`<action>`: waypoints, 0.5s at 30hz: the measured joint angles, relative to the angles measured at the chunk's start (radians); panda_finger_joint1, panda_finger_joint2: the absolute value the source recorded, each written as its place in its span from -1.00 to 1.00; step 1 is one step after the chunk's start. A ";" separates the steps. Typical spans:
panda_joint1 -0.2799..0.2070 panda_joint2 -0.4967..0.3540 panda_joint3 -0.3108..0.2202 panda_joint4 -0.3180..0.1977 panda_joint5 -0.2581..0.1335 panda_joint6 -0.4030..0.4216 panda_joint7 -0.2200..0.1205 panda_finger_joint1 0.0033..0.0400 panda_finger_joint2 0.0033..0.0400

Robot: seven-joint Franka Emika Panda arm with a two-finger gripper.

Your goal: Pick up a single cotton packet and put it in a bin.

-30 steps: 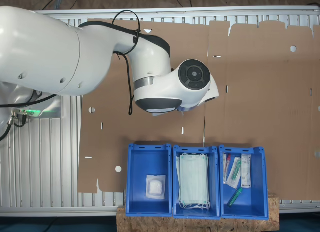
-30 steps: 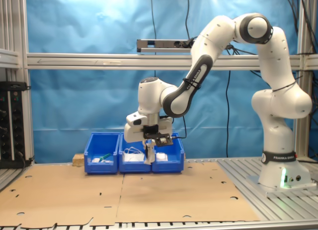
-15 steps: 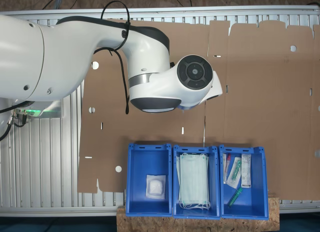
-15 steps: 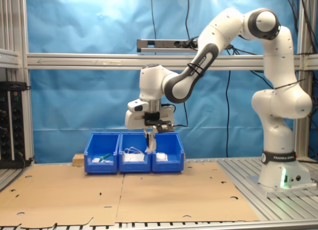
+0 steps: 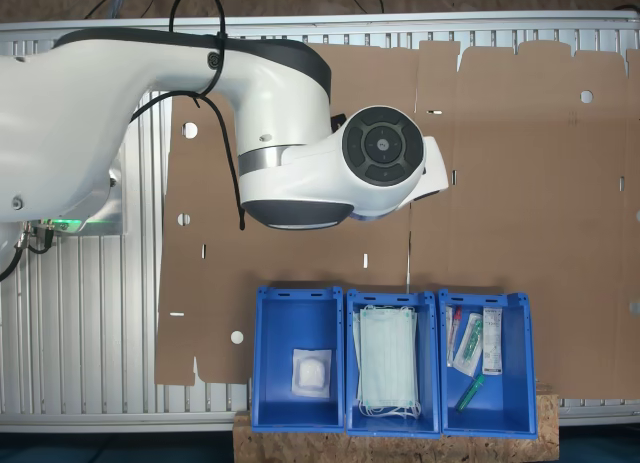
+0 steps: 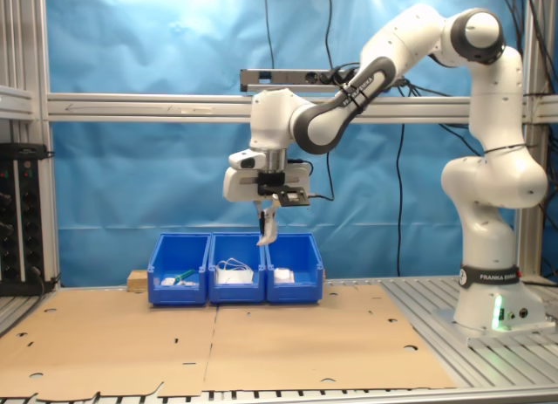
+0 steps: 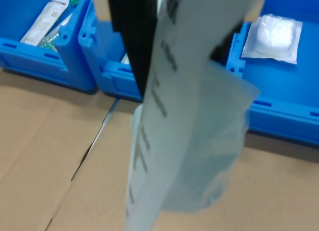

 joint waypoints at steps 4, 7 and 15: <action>0.000 -0.037 0.000 -0.002 0.000 -0.022 0.000 -0.92 -0.92; 0.000 -0.063 0.000 -0.007 0.000 -0.036 0.000 -0.92 -0.92; 0.000 -0.125 -0.005 -0.050 -0.027 -0.064 0.000 -0.92 -0.92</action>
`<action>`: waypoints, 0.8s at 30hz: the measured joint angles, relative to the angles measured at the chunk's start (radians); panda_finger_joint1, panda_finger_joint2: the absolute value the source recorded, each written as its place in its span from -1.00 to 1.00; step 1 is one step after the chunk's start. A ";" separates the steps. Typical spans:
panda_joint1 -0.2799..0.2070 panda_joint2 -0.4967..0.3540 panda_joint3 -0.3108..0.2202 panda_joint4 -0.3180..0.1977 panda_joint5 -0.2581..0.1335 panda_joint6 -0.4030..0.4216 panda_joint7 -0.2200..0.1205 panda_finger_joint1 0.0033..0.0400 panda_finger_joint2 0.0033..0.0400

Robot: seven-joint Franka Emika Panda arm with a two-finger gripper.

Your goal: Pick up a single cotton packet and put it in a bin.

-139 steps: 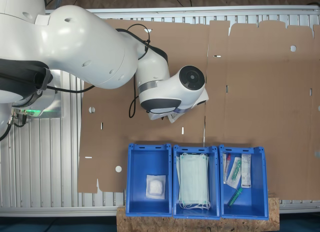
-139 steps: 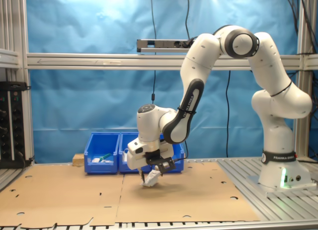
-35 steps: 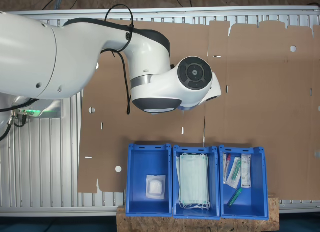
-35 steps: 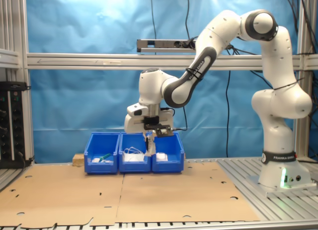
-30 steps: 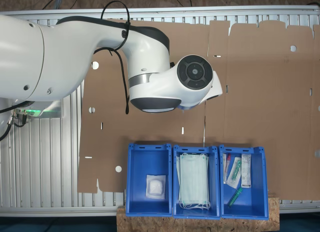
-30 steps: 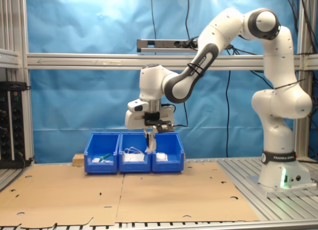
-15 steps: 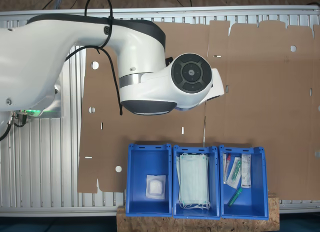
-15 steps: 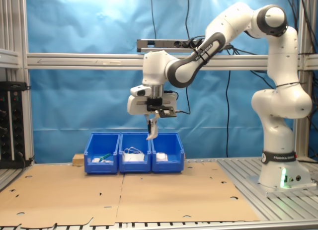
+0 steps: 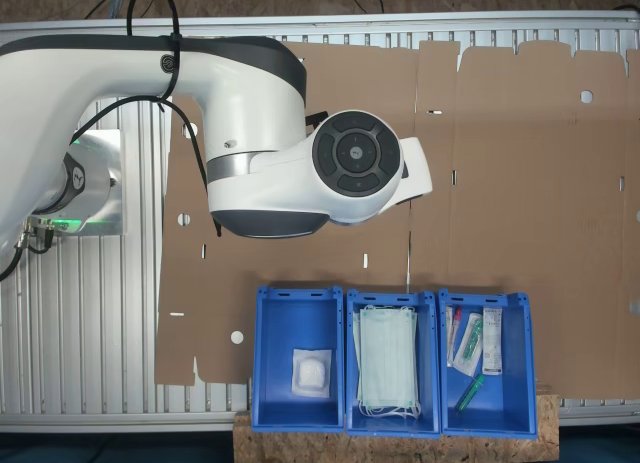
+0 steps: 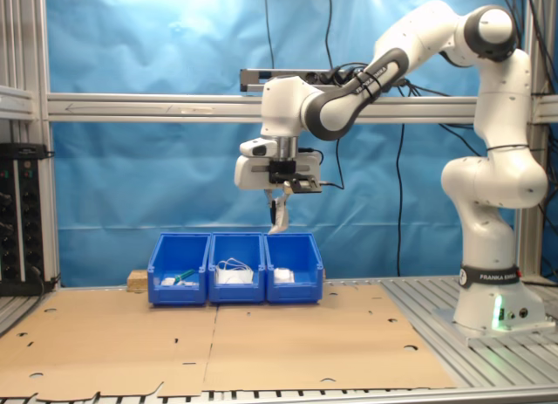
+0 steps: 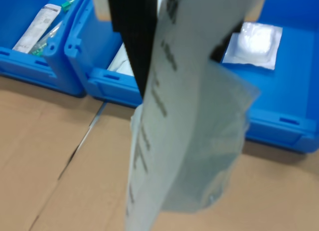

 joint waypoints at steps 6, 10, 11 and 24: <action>0.000 -0.025 -0.016 -0.028 -0.060 -0.015 -0.004 -0.92 -0.92; 0.001 -0.033 -0.042 -0.036 -0.089 -0.023 -0.014 -0.92 -0.92; 0.001 -0.035 -0.050 -0.038 -0.095 -0.024 -0.019 -0.92 -0.92; 0.001 -0.053 -0.171 -0.042 -0.172 -0.031 -0.086 -0.92 -0.92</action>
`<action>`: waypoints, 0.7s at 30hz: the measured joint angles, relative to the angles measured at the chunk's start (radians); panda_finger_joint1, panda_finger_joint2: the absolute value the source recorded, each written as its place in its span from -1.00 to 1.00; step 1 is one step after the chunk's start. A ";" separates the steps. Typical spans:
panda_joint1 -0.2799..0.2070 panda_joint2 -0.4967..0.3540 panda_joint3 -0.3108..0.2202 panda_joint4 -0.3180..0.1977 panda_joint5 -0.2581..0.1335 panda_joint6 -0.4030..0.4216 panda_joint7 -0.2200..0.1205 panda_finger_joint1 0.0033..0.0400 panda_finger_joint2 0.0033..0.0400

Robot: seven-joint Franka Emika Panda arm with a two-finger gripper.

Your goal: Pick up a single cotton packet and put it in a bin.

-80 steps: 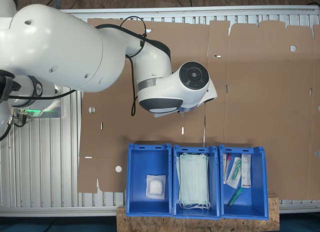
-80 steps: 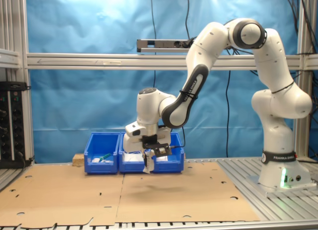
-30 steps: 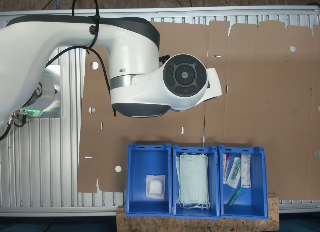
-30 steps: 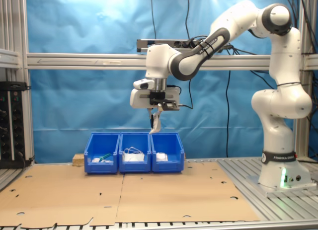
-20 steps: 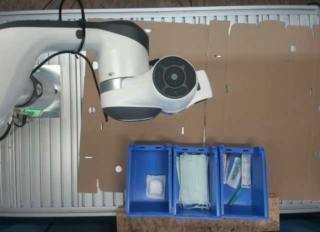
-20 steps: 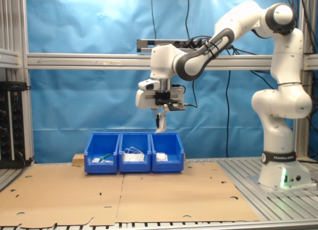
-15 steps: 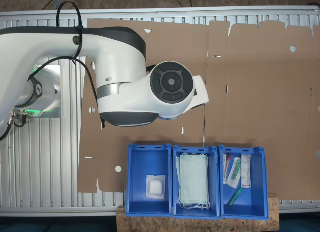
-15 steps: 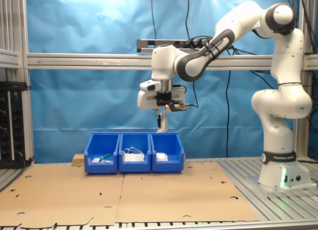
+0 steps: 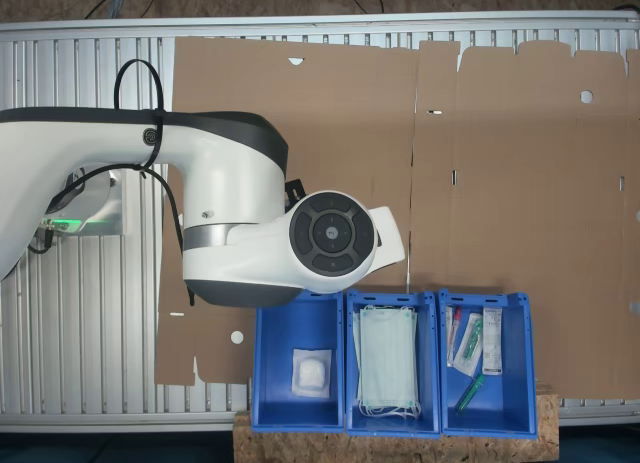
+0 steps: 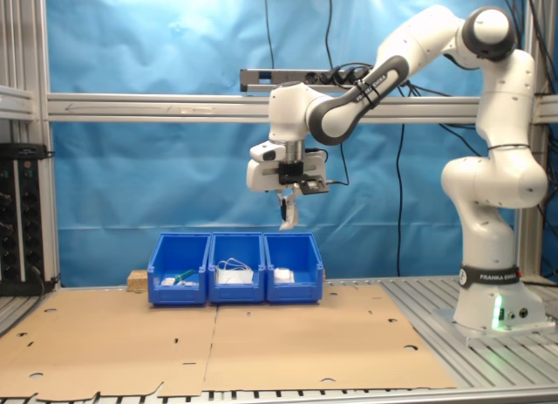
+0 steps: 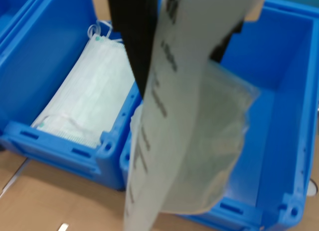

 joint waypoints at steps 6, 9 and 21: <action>0.000 -0.009 -0.051 0.000 -0.034 0.002 -0.022 -0.92 -0.92; 0.000 -0.012 -0.076 0.000 -0.044 0.004 -0.034 -0.92 -0.92; 0.000 -0.017 -0.143 0.000 -0.094 0.018 -0.086 -0.92 -0.92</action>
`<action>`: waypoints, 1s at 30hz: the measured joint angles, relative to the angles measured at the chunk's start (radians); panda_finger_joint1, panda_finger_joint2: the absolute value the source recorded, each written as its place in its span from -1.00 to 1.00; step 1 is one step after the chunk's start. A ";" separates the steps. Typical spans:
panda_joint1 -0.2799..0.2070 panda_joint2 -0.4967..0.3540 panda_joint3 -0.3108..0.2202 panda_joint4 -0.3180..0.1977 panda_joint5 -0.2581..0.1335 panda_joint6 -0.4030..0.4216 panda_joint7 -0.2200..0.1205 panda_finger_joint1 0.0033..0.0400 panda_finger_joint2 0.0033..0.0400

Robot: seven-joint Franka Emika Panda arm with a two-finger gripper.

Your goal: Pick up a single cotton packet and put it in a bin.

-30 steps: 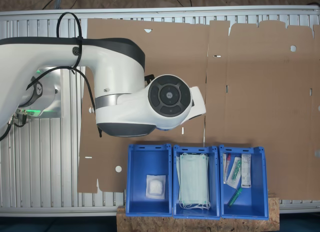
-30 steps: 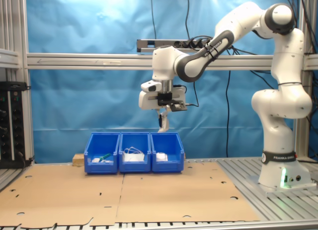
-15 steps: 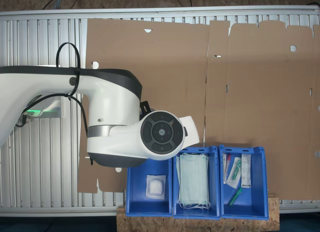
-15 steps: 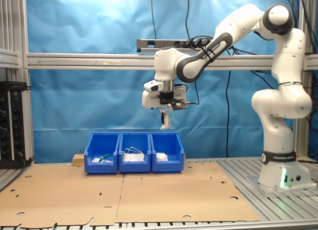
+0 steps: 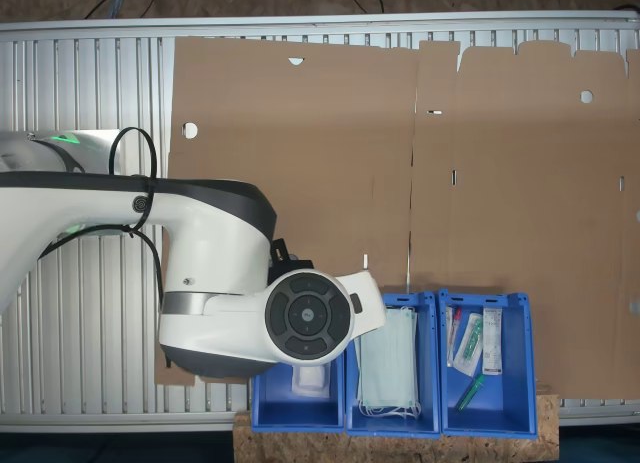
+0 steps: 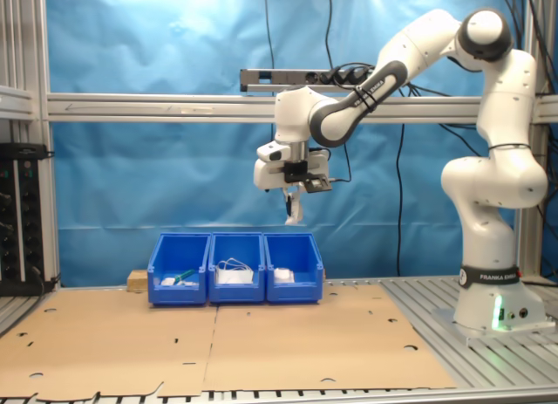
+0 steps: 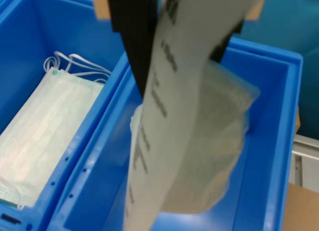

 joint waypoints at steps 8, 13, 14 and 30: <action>0.000 0.021 -0.041 0.011 -0.019 0.015 -0.035 -0.92 -0.92; 0.000 0.047 -0.057 0.027 -0.022 0.020 -0.050 -0.92 -0.92; 0.000 0.052 -0.060 0.029 -0.022 0.022 -0.052 -0.92 -0.92; 0.000 0.080 -0.098 0.044 -0.020 0.034 -0.084 -0.92 -0.92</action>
